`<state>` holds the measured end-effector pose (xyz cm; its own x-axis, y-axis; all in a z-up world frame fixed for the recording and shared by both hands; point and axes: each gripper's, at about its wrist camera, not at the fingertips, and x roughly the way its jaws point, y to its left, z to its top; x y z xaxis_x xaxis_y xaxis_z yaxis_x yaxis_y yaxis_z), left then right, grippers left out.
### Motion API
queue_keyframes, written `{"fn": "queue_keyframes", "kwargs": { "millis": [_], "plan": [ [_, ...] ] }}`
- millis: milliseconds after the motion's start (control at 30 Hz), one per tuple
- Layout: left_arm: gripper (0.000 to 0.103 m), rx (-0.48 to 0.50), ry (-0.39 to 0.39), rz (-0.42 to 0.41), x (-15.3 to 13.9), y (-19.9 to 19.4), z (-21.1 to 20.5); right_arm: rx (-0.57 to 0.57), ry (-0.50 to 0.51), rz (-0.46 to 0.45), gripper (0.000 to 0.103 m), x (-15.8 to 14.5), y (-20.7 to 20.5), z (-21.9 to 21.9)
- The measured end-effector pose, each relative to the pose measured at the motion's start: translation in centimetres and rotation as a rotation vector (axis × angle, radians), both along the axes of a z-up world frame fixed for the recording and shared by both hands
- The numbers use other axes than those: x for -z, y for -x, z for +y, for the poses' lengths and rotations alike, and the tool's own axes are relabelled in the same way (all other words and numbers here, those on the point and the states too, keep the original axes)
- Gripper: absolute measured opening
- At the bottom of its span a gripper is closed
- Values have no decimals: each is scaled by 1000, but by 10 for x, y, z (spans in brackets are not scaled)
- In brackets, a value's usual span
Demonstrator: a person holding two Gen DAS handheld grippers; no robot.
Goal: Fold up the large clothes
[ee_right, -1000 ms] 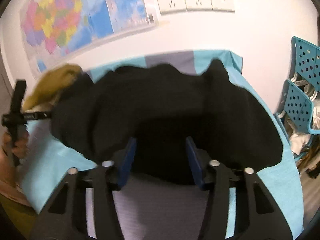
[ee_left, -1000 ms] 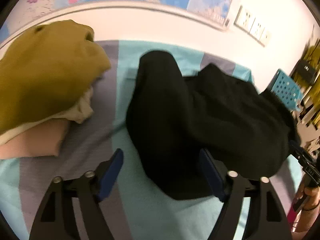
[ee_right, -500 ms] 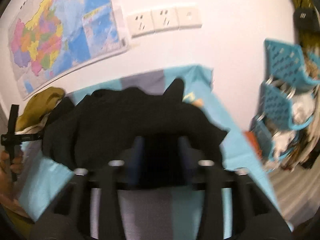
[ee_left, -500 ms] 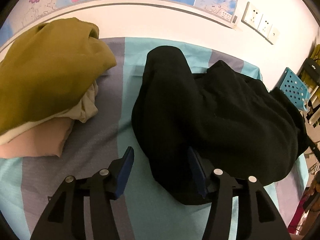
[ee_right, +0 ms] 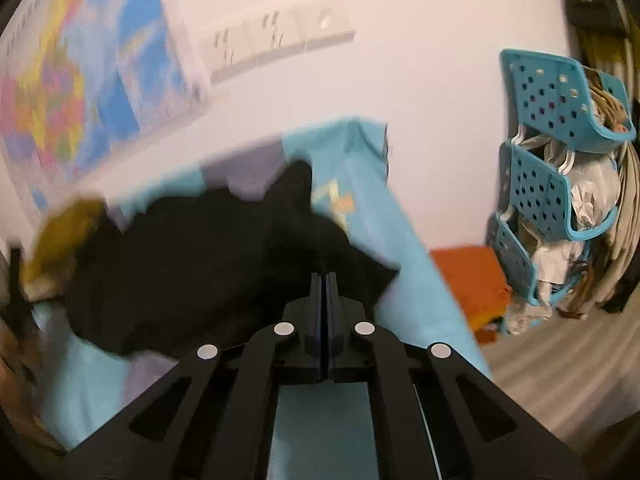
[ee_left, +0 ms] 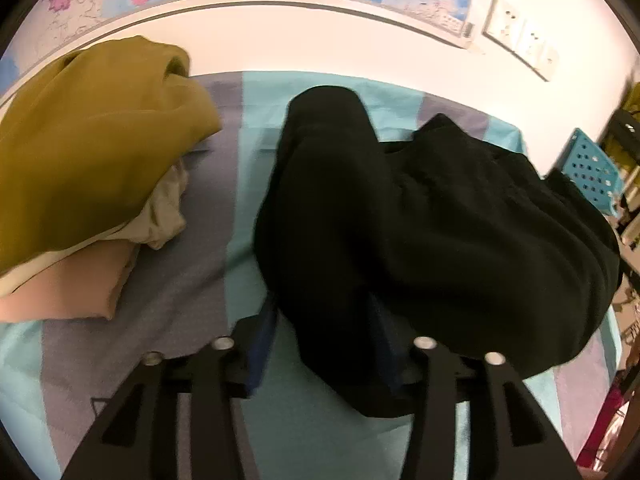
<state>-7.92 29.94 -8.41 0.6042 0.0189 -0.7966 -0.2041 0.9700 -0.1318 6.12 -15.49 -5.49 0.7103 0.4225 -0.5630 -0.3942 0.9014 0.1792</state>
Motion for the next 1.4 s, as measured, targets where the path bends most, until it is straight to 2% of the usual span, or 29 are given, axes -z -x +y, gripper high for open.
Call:
{"fn": "queue_keyframes", "kwargs": {
  "millis": [33, 133, 233, 333, 433, 500, 567, 633, 700, 733, 767, 900, 1033, 1100, 1133, 1200, 1267, 1333, 1400],
  "plan": [
    [60, -18, -1, 5, -1, 2, 2, 1, 13, -2, 2, 2, 2, 3],
    [61, -31, 85, 9, -5, 14, 10, 21, -105, 12, 5, 2, 3, -10],
    [64, -8, 181, -16, -10, 40, 11, 31, -130, 32, 14, 2, 6, -15],
    [65, 80, 326, -7, -4, 59, -1, 18, -226, 40, 52, 0, 15, -22],
    [66, 156, 419, 27, 8, 59, -20, 15, -273, 38, 64, -4, 28, -27],
    [66, 189, 479, 57, 16, 50, -30, -6, -313, 62, 67, -4, 36, -30],
    [74, 194, 514, 42, 17, 40, -37, -12, -328, 69, 68, -4, 42, -32],
    [74, 216, 580, 44, 18, 27, -41, -31, -353, 80, 71, -4, 47, -34],
    [76, 195, 634, 63, 25, 15, -44, -50, -385, 98, 71, 0, 49, -35],
    [82, 195, 648, 49, 25, 10, -46, -62, -399, 112, 72, 2, 50, -35],
    [83, 195, 657, 37, 24, 8, -47, -76, -418, 128, 72, 5, 50, -34],
    [83, 114, 732, -19, 29, -8, -39, -135, -480, 176, 72, 12, 49, -26],
    [80, 47, 728, -76, 26, -12, -34, -190, -491, 226, 75, 18, 48, -9],
    [76, 45, 640, -129, 15, -9, -42, -212, -487, 249, 78, 20, 47, -2],
    [75, 47, 579, -146, 10, -9, -48, -211, -482, 265, 84, 21, 45, 3],
    [76, 53, 515, -139, 7, -14, -54, -196, -458, 275, 89, 24, 41, 9],
    [77, 40, 527, -127, 10, -18, -48, -172, -449, 306, 90, 28, 32, 17],
    [79, 40, 520, -113, 10, -24, -49, -144, -425, 297, 92, 29, 23, 27],
    [89, 95, 477, -92, 9, -29, -59, -123, -422, 297, 95, 29, 15, 34]
  ]
}}
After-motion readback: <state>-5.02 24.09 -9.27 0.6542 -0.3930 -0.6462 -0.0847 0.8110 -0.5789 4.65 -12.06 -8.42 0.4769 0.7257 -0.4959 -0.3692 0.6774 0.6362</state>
